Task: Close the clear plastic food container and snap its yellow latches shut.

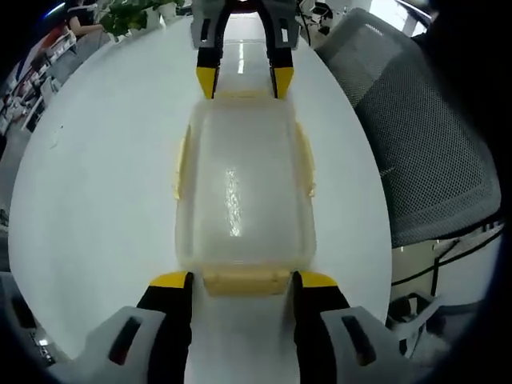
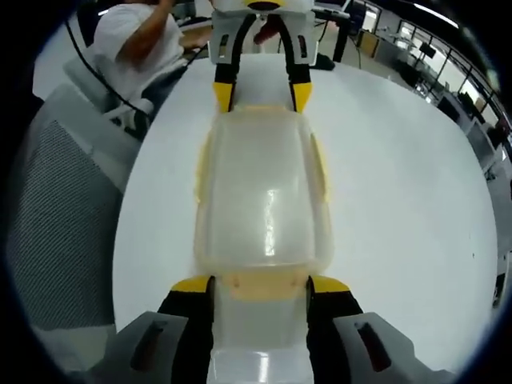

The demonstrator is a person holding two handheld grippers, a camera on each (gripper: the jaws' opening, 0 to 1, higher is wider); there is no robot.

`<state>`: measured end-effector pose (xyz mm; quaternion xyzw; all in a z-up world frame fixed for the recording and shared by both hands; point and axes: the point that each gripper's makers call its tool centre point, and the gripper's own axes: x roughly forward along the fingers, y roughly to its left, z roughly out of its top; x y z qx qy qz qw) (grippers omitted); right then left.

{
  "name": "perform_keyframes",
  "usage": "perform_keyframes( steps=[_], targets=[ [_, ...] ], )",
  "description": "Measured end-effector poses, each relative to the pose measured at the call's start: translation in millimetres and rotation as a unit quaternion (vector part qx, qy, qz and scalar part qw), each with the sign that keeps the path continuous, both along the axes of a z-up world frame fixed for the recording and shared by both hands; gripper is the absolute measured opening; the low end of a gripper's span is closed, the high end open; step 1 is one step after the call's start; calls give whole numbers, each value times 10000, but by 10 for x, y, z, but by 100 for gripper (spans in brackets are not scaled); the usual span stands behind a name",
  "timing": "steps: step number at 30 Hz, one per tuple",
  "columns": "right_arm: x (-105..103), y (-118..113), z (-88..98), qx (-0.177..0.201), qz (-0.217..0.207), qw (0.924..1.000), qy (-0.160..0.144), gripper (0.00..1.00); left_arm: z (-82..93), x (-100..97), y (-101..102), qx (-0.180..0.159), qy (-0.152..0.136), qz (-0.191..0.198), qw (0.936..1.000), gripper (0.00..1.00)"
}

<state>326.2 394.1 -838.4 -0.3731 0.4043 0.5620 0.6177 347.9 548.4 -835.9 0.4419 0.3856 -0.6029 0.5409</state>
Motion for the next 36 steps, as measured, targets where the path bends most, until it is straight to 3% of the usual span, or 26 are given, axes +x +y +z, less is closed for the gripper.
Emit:
perform_keyframes(
  steps=[3, 8, 20, 28, 36],
  targets=[
    [-4, -7, -6, -145, -30, 9999, 0, 42, 10, 4, 12, -14, 12, 54, 10000, 39],
    [16, -1, -16, -378, -9, 9993, 38, 41, 30, -11, 16, 7, 0, 63, 10000, 39],
    [15, -9, -23, -543, 33, 9985, 92, 43, 1, 3, 26, 51, 5, 97, 9999, 40],
    [15, -17, -22, -404, 36, 9992, 65, 43, -21, 4, 15, 347, -21, 77, 9994, 40],
    [18, -17, -21, -419, -26, 9991, 80, 42, -18, 9, 28, 167, -7, 74, 9998, 39]
  ],
)
